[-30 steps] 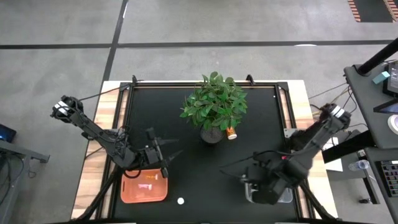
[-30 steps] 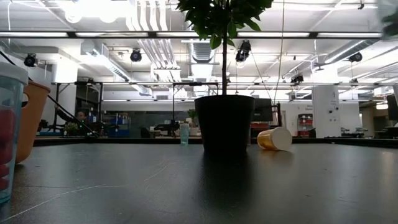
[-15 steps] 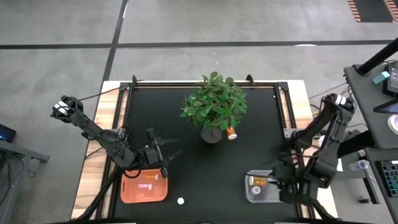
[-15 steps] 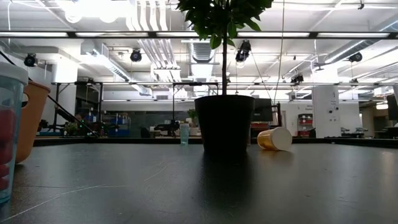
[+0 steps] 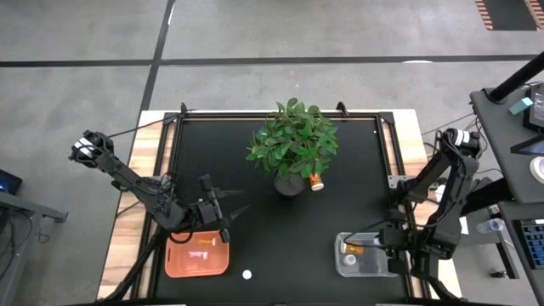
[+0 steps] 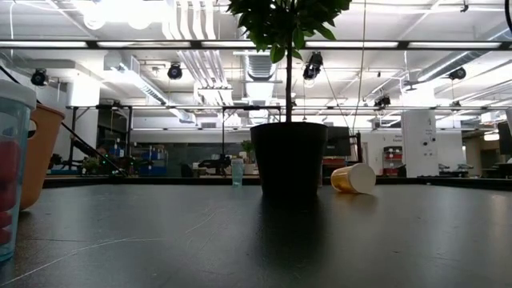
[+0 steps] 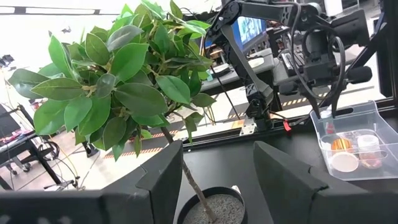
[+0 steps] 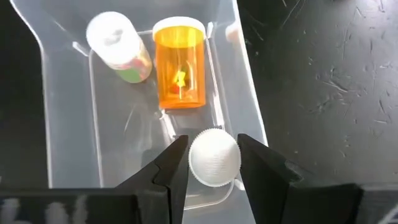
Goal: Pick and place medicine bottles into bin by pill shape (circle, oval)
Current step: Put the green capsule bottle into the transparent bin
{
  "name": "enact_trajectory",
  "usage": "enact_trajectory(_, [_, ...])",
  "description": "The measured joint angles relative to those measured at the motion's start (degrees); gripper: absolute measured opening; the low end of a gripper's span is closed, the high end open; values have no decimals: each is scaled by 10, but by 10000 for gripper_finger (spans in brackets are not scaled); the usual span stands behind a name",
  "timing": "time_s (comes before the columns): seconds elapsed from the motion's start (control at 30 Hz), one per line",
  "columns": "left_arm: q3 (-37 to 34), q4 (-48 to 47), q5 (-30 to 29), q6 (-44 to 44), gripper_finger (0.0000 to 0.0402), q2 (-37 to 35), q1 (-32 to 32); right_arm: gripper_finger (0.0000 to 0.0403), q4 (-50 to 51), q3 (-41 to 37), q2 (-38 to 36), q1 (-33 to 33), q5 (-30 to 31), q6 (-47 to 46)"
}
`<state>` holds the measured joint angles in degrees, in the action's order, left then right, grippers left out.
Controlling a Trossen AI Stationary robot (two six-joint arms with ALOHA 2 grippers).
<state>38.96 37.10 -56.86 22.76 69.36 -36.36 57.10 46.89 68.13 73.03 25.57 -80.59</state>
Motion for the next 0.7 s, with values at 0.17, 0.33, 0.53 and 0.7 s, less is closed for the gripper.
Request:
enact_trajectory(0.17, [0, 0, 0, 0, 180, 0, 0, 121, -6, -4, 12, 0, 0, 7])
enact_trajectory(0.33, [0, 0, 0, 0, 180, 0, 0, 122, -12, -5, 26, 0, 2, 12])
enact_trajectory(0.53, [0, 0, 0, 0, 180, 0, 0, 139, -22, -7, 53, 0, 2, 17])
enact_trajectory(0.7, [0, 0, 0, 0, 180, 0, 0, 158, -23, -7, 59, 0, 1, -7])
